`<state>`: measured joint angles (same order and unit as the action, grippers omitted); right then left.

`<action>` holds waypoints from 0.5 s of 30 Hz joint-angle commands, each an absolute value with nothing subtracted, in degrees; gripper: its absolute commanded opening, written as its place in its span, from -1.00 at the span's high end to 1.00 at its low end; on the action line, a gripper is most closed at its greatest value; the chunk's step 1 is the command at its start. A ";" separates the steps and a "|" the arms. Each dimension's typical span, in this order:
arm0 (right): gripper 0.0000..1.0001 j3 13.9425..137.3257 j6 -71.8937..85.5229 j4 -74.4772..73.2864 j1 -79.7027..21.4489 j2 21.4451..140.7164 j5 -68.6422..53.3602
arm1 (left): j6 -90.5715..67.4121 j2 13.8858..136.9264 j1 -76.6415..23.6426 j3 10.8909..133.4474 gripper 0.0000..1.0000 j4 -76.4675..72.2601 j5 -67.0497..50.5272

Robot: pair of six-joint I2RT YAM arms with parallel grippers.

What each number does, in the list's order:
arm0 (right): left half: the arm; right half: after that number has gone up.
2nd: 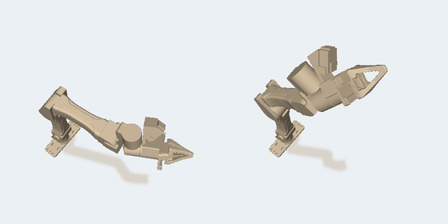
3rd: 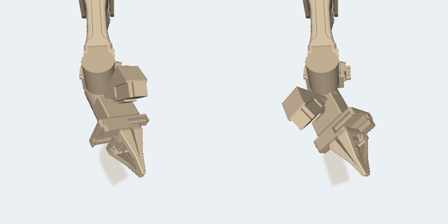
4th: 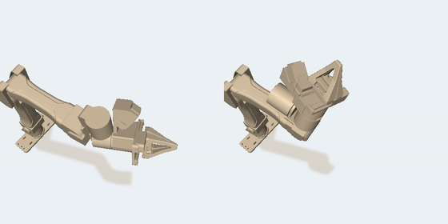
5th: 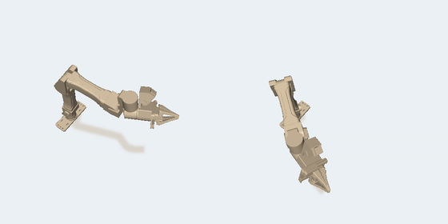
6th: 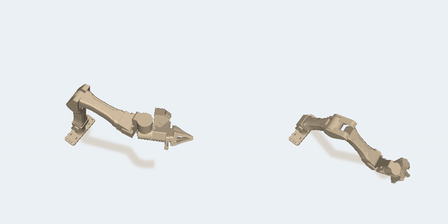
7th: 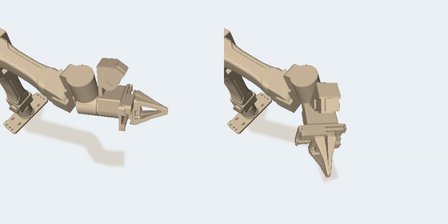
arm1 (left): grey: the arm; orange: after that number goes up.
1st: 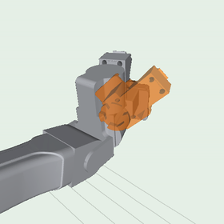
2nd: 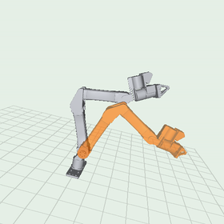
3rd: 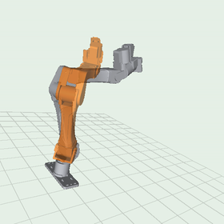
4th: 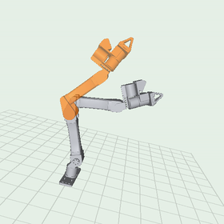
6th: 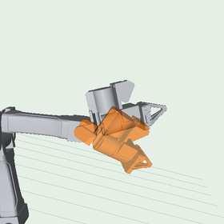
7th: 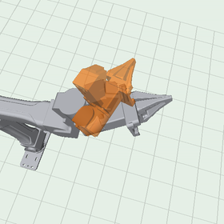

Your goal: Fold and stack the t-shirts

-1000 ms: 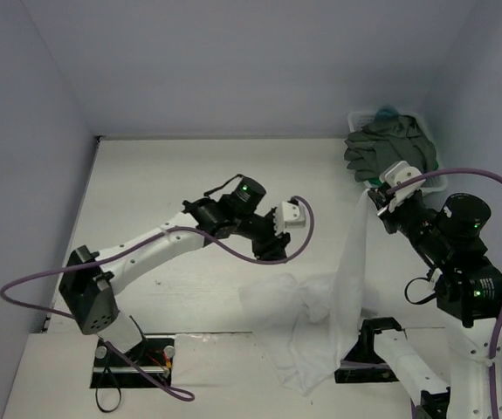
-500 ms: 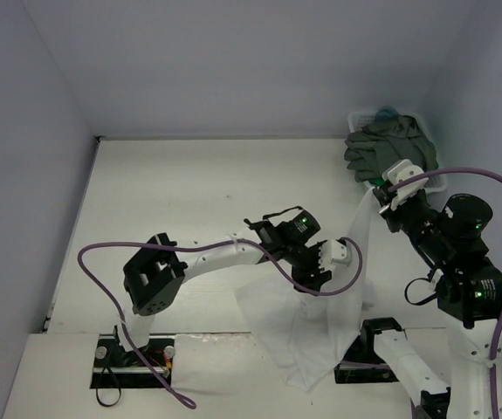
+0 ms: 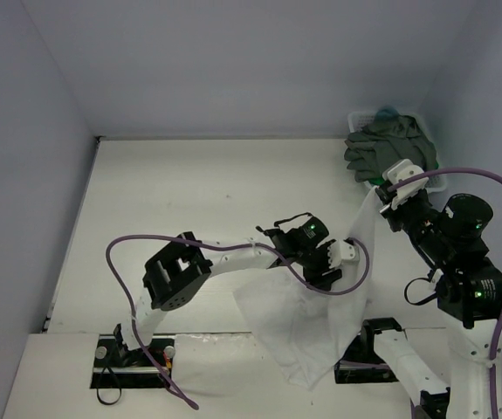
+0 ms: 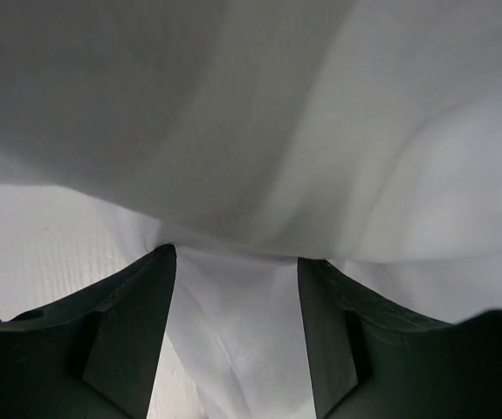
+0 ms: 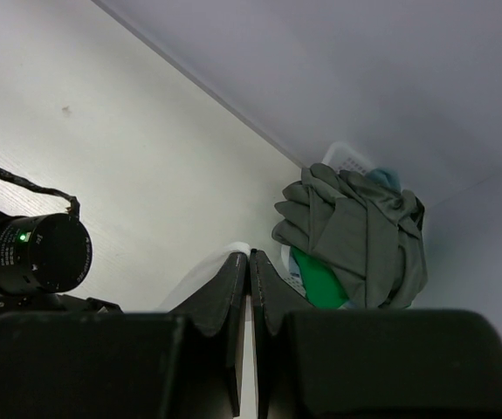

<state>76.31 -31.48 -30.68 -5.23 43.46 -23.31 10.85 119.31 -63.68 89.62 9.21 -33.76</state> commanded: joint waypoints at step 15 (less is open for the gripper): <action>1.00 75.85 -31.99 -26.10 -5.10 43.33 -22.76 | 12.21 119.89 -63.63 95.80 0.66 5.88 -29.36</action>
